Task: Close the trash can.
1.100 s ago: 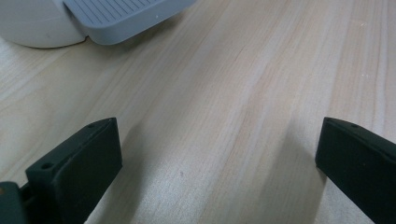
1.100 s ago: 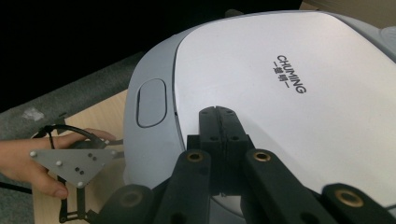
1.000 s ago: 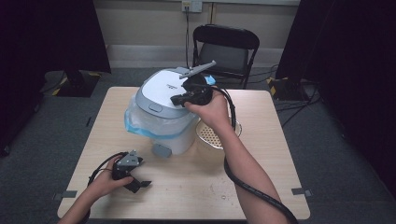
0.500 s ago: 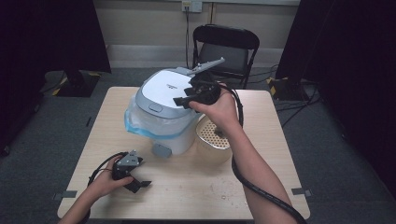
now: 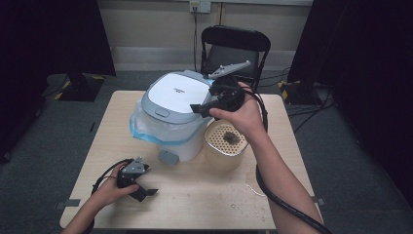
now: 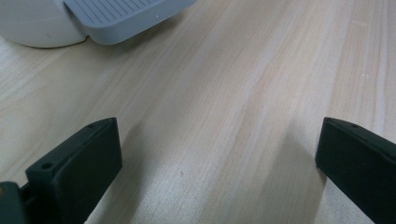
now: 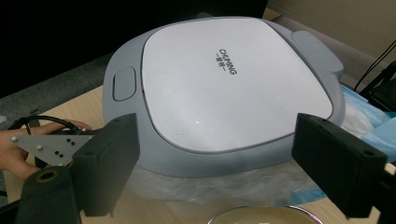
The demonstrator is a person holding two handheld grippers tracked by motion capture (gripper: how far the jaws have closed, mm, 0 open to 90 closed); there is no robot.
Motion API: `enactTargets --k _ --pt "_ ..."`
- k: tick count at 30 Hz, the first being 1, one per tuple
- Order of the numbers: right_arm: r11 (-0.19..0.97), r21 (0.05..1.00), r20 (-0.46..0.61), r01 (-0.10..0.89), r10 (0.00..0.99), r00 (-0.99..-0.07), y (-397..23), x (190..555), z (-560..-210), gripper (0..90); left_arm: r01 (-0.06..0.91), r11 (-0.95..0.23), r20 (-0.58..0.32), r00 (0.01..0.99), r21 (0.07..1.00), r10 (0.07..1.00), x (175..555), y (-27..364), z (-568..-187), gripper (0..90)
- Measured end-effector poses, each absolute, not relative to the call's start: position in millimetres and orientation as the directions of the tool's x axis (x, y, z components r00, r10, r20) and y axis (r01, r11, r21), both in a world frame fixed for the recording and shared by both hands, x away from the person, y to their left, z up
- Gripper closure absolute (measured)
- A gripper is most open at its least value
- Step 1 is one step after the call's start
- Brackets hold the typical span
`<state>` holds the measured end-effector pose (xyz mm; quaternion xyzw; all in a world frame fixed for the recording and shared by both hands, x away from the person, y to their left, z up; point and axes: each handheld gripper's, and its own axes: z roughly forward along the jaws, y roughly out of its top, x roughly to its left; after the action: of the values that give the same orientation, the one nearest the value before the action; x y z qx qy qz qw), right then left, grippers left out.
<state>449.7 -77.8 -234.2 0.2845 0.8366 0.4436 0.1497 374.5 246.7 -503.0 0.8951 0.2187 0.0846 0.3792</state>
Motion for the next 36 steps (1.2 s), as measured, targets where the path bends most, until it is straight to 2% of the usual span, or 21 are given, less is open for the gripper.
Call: enactTargets --k 20,36 --pt "0.401 0.839 0.037 0.369 0.634 -0.773 -135.5 424.6 -257.5 14.4 0.331 -0.613 -0.011 0.885 0.717 0.465 373.2 247.2 -503.0 0.0" --pt "0.388 0.829 0.060 0.404 0.656 -0.753 -161.4 417.8 -284.1 14.4 0.331 -0.611 -0.010 0.884 0.719 0.467 373.1 247.0 -503.2 0.0"
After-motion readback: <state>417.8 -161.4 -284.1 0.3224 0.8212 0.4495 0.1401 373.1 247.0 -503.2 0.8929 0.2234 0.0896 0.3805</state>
